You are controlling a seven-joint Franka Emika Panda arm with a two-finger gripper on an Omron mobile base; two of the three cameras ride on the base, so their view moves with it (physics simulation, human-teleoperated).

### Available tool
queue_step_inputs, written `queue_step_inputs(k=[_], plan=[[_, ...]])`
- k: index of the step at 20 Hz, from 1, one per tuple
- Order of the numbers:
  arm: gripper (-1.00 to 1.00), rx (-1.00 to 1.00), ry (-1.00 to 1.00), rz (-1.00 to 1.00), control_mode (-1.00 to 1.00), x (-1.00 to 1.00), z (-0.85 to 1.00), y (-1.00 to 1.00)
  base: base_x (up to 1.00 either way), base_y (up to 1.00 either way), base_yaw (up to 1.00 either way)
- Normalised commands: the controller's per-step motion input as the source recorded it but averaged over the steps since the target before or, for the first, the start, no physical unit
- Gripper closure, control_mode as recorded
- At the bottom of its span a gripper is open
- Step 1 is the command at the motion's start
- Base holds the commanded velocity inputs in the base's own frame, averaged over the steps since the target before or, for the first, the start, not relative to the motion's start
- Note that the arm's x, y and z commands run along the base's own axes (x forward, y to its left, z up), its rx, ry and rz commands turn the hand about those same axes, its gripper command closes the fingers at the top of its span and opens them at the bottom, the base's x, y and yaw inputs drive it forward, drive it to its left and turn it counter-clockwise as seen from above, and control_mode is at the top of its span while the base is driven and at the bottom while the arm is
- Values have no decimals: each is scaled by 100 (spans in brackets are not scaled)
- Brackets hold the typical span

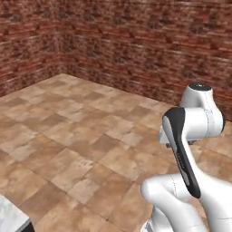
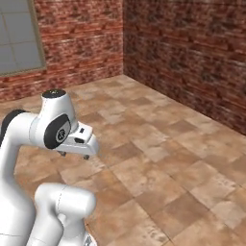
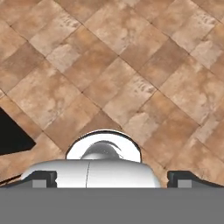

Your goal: Four empty soda cans are scattered around the kitchen. Gather all the cans and cluster them next to the stove for recycling.

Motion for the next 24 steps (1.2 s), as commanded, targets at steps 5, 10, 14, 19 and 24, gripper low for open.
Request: queue_step_inputs(k=[5, 10, 14, 19, 24], plan=[[-100, 0, 0, 0, 100, 0, 0, 0, 100, 0, 62], [-100, 0, 0, 0, 100, 0, 0, 0, 100, 0, 63], [-100, 0, 0, 0, 100, 0, 0, 0, 100, -12, 59], [-100, 0, 0, 0, 100, 0, 0, 0, 100, -28, 56], [-100, 0, 0, 0, 100, 0, 0, 0, 100, -27, 61]])
